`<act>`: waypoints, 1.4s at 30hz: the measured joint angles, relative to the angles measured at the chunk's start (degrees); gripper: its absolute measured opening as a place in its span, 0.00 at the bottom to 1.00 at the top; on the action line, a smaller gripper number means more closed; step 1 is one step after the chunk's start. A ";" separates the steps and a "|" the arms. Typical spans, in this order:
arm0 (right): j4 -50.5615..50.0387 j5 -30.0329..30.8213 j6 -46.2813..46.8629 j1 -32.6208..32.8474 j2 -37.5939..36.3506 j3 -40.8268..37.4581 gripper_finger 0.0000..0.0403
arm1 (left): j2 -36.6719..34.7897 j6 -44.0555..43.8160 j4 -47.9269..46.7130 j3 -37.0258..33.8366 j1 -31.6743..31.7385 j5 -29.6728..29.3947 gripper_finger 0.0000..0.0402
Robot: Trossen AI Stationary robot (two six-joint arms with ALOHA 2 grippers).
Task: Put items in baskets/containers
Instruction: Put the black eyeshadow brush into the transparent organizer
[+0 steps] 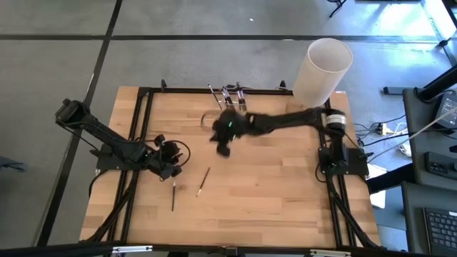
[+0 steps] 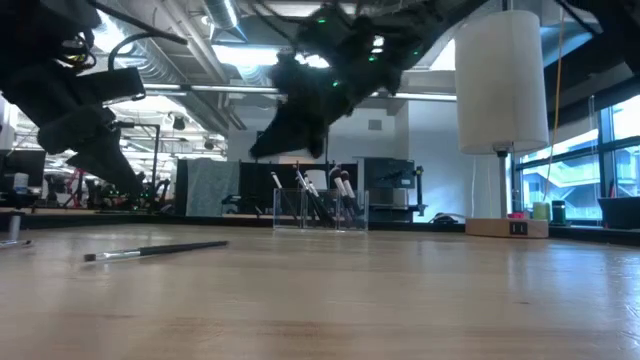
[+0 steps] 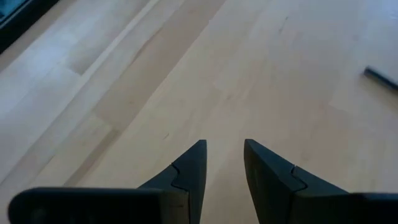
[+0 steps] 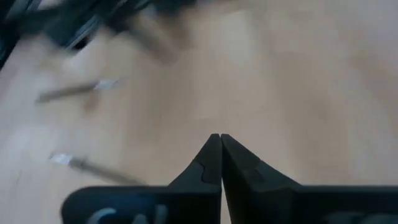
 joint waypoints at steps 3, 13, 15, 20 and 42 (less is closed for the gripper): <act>-2.09 0.02 -6.49 4.14 3.87 2.83 0.02 | 0.00 -1.26 0.24 0.00 0.77 0.57 0.25; -15.52 16.52 -17.96 14.46 7.62 13.06 0.18 | 0.00 -1.91 1.44 4.15 -0.61 3.86 0.25; -20.12 22.96 -17.25 15.33 6.43 14.33 0.20 | 0.00 1.39 4.48 4.67 -2.23 3.94 0.25; -22.95 32.64 -15.17 16.10 1.51 15.07 0.20 | 1.45 18.23 19.53 4.70 -5.17 8.82 0.25; 10.57 19.58 1.17 8.62 -10.58 -11.86 0.20 | 19.66 32.96 3.37 22.71 -1.15 29.62 0.31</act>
